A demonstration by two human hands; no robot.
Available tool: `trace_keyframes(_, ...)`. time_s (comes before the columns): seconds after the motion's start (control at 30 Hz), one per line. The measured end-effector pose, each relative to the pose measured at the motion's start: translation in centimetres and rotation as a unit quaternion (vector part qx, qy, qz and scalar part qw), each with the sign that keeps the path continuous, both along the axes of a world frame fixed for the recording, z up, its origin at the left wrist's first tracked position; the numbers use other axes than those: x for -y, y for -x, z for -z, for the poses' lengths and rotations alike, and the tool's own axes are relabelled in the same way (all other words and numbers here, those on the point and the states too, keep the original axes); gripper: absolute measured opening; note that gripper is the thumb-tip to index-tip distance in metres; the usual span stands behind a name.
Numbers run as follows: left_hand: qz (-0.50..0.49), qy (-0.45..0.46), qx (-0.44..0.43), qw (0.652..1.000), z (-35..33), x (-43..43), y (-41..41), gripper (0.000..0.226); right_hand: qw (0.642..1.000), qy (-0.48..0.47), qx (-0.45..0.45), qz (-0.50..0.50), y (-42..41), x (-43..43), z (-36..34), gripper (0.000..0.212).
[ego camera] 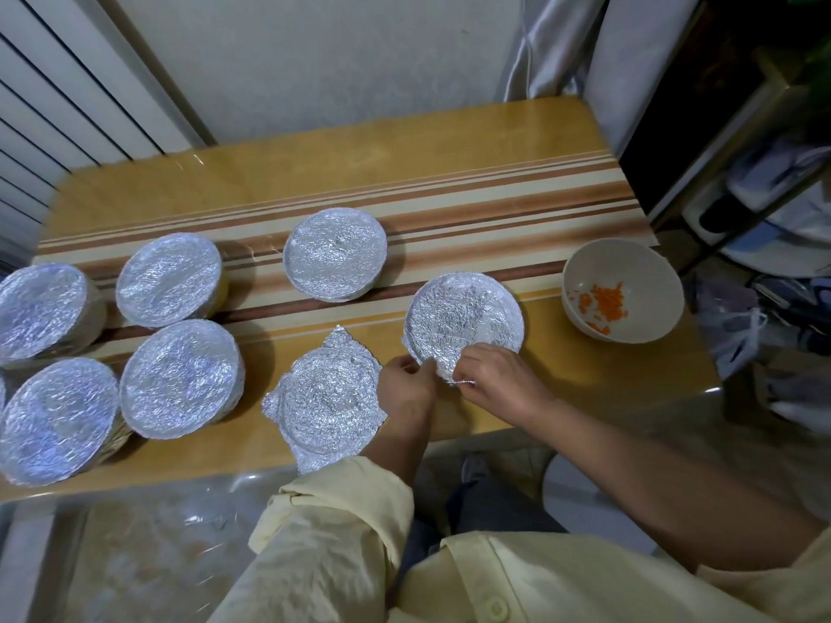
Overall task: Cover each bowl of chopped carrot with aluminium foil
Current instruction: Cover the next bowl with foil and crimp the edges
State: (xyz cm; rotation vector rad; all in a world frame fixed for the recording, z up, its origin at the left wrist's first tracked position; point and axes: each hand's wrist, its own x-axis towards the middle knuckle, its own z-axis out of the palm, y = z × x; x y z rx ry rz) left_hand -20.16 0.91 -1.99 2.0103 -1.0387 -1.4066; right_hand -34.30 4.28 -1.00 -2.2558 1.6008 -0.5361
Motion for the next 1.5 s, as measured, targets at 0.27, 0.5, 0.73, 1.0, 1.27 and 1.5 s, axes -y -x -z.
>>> trace_keyframes(0.27,0.031,0.063,0.023,0.997,0.3,1.4,0.1,0.038,1.0,-0.002,-0.005,-0.007,0.3,0.1,0.0,0.023)
trace_keyframes(0.5,0.059,0.07,-0.016,0.996,0.6,2.7,-0.1,0.029,1.0,-0.003,0.007,0.0,0.0,0.2,0.2,0.023)
trace_keyframes(0.73,0.054,0.036,-0.136,0.989,1.7,2.9,-1.0,0.02,1.0,-0.006,0.006,-0.003,0.1,0.4,0.2,0.023)
trace_keyframes(1.0,0.006,0.023,-0.1,0.995,1.7,1.1,-0.8,0.024,1.0,0.0,0.016,0.006,0.1,0.2,0.2,0.022)
trace_keyframes(1.27,0.06,0.002,-0.113,0.992,0.5,0.7,-0.4,0.028,0.999,-0.004,0.01,0.031,0.1,0.2,0.2,0.022)
trace_keyframes(1.5,0.032,-0.037,-0.005,0.999,0.1,-1.1,0.0,0.048,0.999,0.002,0.015,0.046,-0.2,0.0,0.3,0.025)
